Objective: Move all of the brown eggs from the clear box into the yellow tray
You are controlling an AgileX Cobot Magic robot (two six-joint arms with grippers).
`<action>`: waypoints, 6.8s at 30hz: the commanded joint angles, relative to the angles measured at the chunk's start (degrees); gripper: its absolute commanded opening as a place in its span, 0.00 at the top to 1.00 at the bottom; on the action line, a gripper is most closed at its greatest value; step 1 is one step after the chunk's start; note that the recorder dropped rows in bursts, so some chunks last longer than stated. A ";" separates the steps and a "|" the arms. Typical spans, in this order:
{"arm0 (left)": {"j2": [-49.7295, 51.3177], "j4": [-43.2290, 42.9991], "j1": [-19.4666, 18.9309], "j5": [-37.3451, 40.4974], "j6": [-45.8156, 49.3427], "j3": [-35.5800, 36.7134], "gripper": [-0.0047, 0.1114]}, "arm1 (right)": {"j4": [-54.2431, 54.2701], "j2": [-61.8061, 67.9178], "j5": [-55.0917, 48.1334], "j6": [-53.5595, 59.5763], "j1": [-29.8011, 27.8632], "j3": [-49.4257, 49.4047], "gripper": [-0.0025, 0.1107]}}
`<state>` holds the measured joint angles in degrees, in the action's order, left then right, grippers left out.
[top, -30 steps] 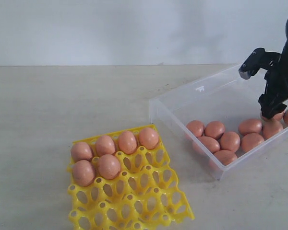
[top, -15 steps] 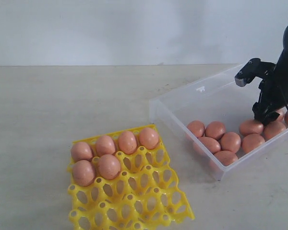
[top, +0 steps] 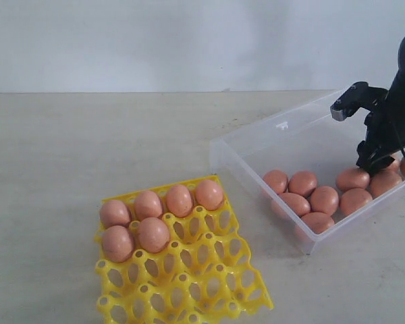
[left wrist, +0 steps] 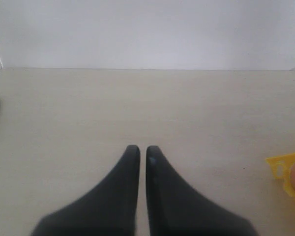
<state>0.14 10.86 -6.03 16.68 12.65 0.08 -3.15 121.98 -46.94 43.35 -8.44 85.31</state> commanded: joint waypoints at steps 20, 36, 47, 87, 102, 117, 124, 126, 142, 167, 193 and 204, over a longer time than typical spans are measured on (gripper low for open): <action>-0.14 0.29 -0.18 -0.40 0.41 -0.08 0.92 | 11.63 -0.14 10.04 -7.51 -0.35 -0.20 0.98; -0.14 0.29 -0.18 -0.40 0.41 -0.08 0.92 | 11.63 -0.14 7.38 -11.94 -0.35 -0.06 0.57; -0.14 0.29 -0.18 -0.40 0.41 -0.08 0.92 | 7.12 -0.14 2.59 -13.29 -0.35 -0.06 0.57; -0.14 0.29 -0.18 -0.40 0.41 -0.08 0.92 | -19.02 -36.08 97.50 -84.58 9.15 -30.85 0.98; -0.14 0.29 -0.18 -0.40 0.41 -0.08 0.92 | -5.53 -27.51 108.32 -77.52 39.04 -59.77 0.98; -0.14 0.29 -0.18 -0.40 0.41 -0.08 0.92 | -13.63 -13.15 106.80 -79.15 44.42 -56.61 0.98; -0.14 0.29 -0.18 -0.40 0.41 -0.08 0.92 | -7.12 -13.15 103.99 -71.66 44.42 -56.61 0.98; -0.14 0.29 -0.18 -0.40 0.41 -0.08 0.92 | -5.56 -13.15 102.49 -71.25 44.42 -56.61 0.98; -0.14 0.29 -0.18 -0.40 0.41 -0.08 0.92 | -9.14 -13.15 89.15 -69.57 44.42 -47.98 0.98; -0.14 0.29 -0.18 -0.40 0.41 -0.08 0.92 | -9.14 -13.15 85.07 -65.32 44.42 -47.98 0.62; -0.14 0.29 -0.18 -0.40 0.41 -0.08 0.92 | -15.59 -13.15 84.62 -65.32 44.42 -47.98 0.49; -0.14 0.29 -0.18 -0.40 0.41 -0.08 0.92 | -15.82 -13.48 83.56 -64.78 44.42 -47.98 0.47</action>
<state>0.14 10.86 -6.03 16.68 12.65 0.08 -18.99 108.88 37.21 -22.40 35.95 37.17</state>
